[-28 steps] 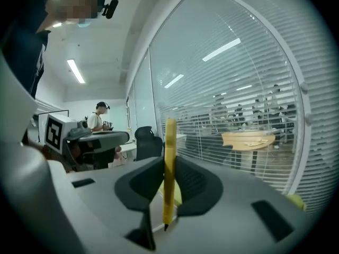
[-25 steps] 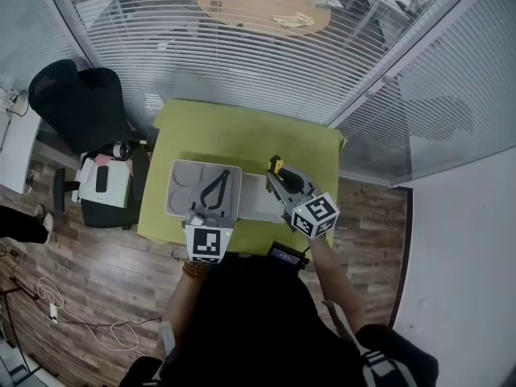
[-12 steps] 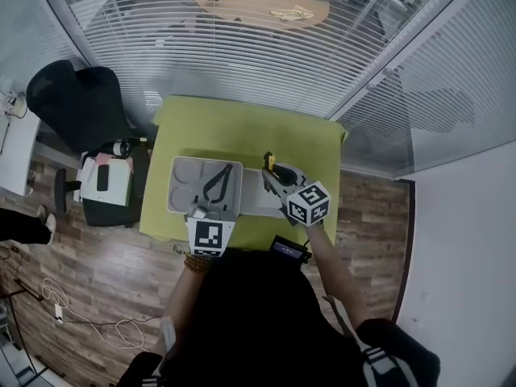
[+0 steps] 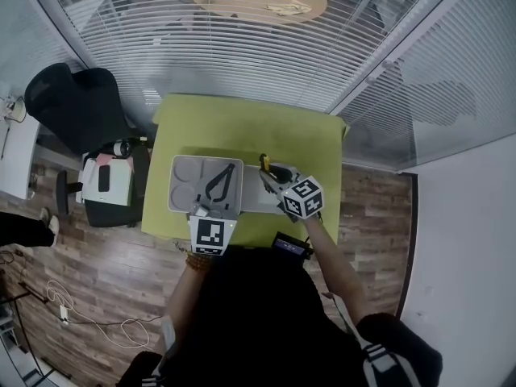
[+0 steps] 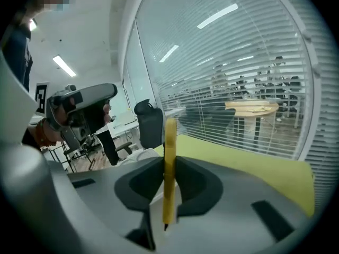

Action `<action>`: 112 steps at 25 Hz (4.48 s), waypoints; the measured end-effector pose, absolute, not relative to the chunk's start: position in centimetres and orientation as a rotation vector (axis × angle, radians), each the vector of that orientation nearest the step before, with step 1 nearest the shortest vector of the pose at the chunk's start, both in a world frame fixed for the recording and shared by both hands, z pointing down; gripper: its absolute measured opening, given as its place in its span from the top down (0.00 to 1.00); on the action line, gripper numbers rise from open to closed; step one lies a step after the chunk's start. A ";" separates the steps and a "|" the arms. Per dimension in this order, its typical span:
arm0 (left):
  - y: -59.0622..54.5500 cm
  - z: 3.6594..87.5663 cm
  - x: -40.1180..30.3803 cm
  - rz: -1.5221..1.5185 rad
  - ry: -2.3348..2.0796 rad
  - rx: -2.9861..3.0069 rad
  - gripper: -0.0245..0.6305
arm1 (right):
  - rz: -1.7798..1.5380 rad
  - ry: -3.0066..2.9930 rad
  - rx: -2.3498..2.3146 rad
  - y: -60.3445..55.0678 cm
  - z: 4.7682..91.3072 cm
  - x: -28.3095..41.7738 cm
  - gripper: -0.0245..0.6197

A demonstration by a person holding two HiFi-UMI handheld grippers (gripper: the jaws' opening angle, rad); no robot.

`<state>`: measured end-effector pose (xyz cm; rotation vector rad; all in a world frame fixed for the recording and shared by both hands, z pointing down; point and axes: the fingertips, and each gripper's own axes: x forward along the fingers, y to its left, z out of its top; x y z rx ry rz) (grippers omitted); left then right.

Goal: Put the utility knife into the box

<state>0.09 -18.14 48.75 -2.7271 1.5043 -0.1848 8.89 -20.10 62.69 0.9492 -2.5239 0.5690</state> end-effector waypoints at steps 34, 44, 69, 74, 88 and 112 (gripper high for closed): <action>-18.3 50.7 -1.1 -0.221 1.577 -2.735 0.95 | 0.687 -2.291 0.671 -18.8 73.7 8.3 0.86; -18.6 51.0 -1.5 -0.239 1.583 -2.734 0.95 | 0.678 -2.226 0.647 -18.6 75.2 7.9 0.86; -18.7 51.9 -1.6 -0.267 1.591 -2.744 0.95 | 0.711 -2.025 0.590 -18.2 79.2 7.5 0.86; -18.7 51.9 -1.6 -0.274 1.591 -2.741 0.95 | 0.747 -1.969 0.570 -17.8 80.2 7.6 0.86; -18.5 52.1 -1.5 -0.274 1.592 -2.750 0.95 | 0.705 -1.891 0.512 -17.2 81.6 7.3 0.86; -19.0 52.0 -1.8 -0.261 1.599 -2.753 0.95 | 0.716 -1.908 0.535 -17.5 81.1 6.2 0.78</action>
